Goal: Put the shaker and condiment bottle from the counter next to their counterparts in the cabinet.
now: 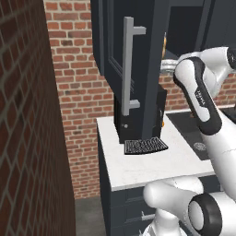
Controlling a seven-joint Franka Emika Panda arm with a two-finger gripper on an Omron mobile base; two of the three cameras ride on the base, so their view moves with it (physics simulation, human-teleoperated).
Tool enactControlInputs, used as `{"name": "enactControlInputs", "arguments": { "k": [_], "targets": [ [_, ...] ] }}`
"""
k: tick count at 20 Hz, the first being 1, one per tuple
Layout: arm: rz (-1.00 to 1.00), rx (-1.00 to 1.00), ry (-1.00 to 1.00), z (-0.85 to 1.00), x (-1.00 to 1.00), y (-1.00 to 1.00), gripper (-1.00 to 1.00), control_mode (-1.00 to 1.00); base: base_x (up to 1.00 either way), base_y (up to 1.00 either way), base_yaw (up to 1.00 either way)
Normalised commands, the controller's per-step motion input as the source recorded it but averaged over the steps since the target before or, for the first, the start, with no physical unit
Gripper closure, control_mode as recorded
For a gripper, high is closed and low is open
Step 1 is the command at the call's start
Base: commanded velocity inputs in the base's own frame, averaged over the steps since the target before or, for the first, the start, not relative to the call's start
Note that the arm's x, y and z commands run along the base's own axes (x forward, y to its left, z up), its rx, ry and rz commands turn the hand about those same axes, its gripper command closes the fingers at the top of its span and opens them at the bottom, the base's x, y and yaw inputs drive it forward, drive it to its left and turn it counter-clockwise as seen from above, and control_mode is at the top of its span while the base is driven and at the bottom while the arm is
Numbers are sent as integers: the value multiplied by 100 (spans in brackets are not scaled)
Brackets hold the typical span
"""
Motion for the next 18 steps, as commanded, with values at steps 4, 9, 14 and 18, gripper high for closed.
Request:
{"name": "enactControlInputs", "arguments": {
  "k": [4,9,14,18],
  "targets": [
    [-12,7,-8,4,-100,-27,-100,-100,0,0,0],
    [-7,4,-1,-10,-100,-12,-100,-100,0,0,0],
    [-4,3,0,-55,-100,-13,-100,-100,0,0,0],
    [-4,6,0,-57,-100,-22,-100,-100,0,0,0]
  ]
}}
